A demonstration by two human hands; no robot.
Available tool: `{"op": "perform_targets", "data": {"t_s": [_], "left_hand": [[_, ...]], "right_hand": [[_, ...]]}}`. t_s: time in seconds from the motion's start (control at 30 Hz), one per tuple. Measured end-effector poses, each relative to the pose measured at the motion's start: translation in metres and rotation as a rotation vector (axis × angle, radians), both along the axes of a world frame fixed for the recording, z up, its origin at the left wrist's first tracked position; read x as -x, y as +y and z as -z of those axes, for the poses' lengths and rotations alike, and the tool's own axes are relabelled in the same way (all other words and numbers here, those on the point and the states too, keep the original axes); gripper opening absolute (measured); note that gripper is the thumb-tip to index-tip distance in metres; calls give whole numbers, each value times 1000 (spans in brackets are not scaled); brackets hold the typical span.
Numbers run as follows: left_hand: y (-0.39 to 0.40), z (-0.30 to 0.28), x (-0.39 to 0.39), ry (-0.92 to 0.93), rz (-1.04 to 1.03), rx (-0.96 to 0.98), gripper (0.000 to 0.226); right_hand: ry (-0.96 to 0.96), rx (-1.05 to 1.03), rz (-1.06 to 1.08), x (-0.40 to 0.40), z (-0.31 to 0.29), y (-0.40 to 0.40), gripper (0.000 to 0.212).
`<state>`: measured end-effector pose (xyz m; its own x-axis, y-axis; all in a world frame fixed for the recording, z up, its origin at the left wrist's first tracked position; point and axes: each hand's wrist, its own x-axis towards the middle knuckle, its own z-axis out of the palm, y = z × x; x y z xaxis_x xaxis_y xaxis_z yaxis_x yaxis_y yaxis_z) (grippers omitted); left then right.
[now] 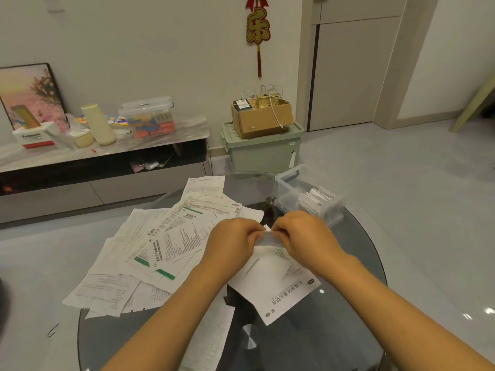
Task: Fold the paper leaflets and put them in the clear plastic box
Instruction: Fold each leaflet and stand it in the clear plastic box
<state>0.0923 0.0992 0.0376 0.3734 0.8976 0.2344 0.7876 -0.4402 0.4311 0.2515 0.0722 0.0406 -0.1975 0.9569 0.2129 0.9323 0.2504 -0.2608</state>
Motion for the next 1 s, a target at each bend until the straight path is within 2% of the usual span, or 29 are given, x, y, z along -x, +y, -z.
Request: {"op": "perform_targets", "data": {"t_s": [0.3, 0.5, 0.53, 0.6, 0.67, 0.8, 0.9, 1.0], "left_hand": [[47, -25, -71, -120, 100, -27, 21], [75, -19, -111, -249, 97, 2, 38], [80, -17, -117, -230, 105, -2, 34], [90, -11, -128, -74, 184, -53, 26], [98, -6, -137, 75, 296, -55, 34], [108, 2, -153, 252, 464, -59, 57], [115, 9, -161, 319, 499, -121, 63], [117, 11, -162, 286, 504, -143, 76]], "right_hand": [[25, -25, 193, -62, -38, 24, 24], [105, -124, 380, -100, -40, 48, 21], [137, -148, 416, -106, -39, 52, 21], [190, -191, 466, -115, -36, 61, 20], [205, -196, 492, -119, -32, 69, 19], [187, -161, 507, -120, -22, 81, 16], [135, -134, 521, -124, -17, 88, 17], [56, -111, 522, -126, -15, 91, 16]]}}
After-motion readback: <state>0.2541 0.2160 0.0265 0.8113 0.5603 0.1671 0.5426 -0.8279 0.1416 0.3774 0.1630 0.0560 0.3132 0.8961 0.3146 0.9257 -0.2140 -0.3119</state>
